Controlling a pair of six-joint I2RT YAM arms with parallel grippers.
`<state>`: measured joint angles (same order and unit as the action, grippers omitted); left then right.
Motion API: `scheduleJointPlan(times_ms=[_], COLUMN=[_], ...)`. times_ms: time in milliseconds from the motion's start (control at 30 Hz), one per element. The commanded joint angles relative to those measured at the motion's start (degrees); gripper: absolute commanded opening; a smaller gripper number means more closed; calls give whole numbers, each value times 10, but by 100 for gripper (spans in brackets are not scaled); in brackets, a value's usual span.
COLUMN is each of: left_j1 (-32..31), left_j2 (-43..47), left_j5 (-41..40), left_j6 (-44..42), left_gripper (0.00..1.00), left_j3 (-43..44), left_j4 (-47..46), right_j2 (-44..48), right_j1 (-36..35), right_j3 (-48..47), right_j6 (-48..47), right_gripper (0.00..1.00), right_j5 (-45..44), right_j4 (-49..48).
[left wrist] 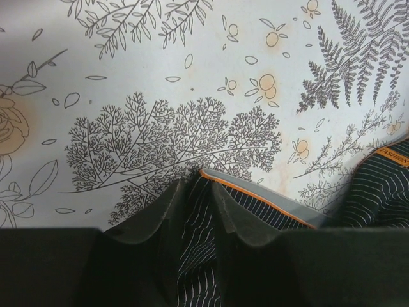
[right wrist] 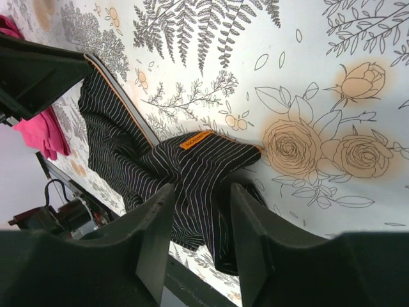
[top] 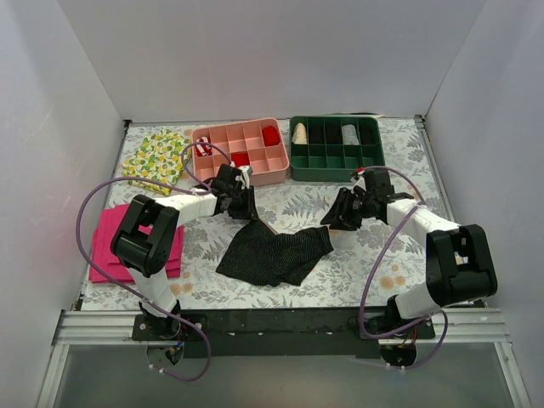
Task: Roll the underwear
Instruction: Flatten out the underwear at the center of the board.
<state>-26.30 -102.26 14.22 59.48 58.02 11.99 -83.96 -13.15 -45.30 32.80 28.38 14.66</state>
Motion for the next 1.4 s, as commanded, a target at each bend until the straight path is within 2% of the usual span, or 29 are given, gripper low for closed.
scheduleJointPlan(times_ms=[0,133,233,267,300,367,533,700,867,1000,1167,1233,1267,1333,1367], left_j1=[1,1,1,1,1,1,1,1,1,0,-4,-5,-5,-4,-5], left_j2=[44,51,51,51,51,53,68,129,238,336,463,481,486,486,485], left_j5=[8,7,9,11,12,12,7,-17,-48,-52,-47,-46,-46,-51,-59], left_j6=[5,7,8,9,9,11,15,22,41,64,104,110,114,119,122], left_gripper=[21,14,8,6,0,0,0,0,0,0,0,0,0,0,0], left_j3=[-11,-14,-12,-12,-12,-12,-12,7,36,34,-11,-43,-75,-94,-108], left_j4=[6,5,4,5,5,5,14,41,112,160,196,203,203,211,212], right_j2=[-23,-45,-47,-47,-46,-45,-21,34,114,215,327,333,312,280,240], right_j1=[1,1,1,1,1,1,1,1,1,0,-7,-7,-7,-7,-7], right_j3=[-31,-46,-42,-40,-40,-40,-43,-76,-111,-123,-79,-53,-38,-36,-43], right_j6=[-2,-9,-12,-12,-14,-20,-33,-65,-113,-140,-109,-98,-92,-91,-92], right_gripper=[45,40,22,13,8,1,1,1,1,1,1,1,8,14,20], right_j5=[16,19,29,32,34,39,45,24,10,21,28,14,18,15,20], right_j4=[-30,-14,-23,-23,-24,-24,-28,-6,44,78,90,82,82,85,81])
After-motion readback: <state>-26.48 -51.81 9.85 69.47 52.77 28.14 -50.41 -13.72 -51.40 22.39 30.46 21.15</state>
